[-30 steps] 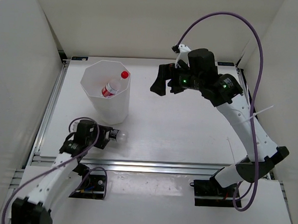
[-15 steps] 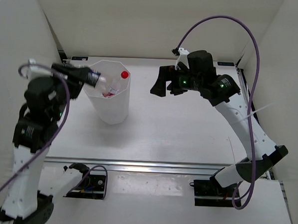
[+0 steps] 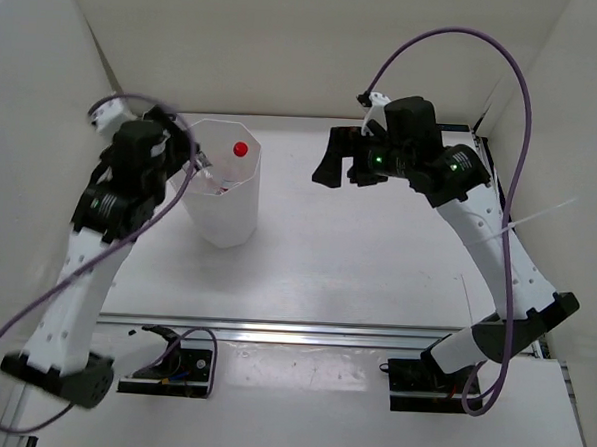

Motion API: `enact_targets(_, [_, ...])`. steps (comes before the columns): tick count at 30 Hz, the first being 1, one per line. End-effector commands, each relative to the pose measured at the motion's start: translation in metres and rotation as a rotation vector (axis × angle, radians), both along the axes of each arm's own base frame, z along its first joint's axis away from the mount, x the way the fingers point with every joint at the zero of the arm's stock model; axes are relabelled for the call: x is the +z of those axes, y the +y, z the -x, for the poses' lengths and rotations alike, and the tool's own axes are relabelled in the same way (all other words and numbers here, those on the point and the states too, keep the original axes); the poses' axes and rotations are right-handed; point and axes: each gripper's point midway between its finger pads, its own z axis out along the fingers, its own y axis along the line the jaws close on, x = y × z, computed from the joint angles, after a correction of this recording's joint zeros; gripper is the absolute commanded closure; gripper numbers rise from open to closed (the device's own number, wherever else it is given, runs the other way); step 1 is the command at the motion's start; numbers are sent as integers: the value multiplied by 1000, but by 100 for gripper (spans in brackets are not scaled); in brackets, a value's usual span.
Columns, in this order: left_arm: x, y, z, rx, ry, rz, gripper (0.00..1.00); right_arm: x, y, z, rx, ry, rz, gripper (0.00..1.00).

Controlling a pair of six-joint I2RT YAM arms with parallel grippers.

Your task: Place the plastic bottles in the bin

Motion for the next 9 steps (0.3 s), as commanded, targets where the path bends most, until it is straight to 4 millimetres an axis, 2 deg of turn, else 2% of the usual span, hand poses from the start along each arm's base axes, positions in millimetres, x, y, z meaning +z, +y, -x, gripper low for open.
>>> enact_targets(1, [10,43,78,111,-100,8,0,11,-32,10,-76,1,-18,0])
enact_targets(2, [-3,46,87,123,-80,33,0,8,-38,11,-97,16,-21,0])
enact_targets(3, [-19,52,109,130,-42,35,0,11,-47,12,-126,-1,-36,0])
enact_targets(4, [-42,51,115,120,15,35,0,-11,-62,6,-185,46,-7,0])
enact_targets(5, [-54,51,121,116,47,34,0,-16,-69,3,-223,63,-21,0])
enact_targets(6, [-66,55,133,125,74,40,0,-19,-86,-3,-286,68,-22,0])
enact_targets(7, [-81,56,136,132,109,37,0,-27,-96,-9,-332,87,-10,0])
enact_targets(9, [-90,59,140,146,119,25,0,-39,-121,-16,-452,102,17,0])
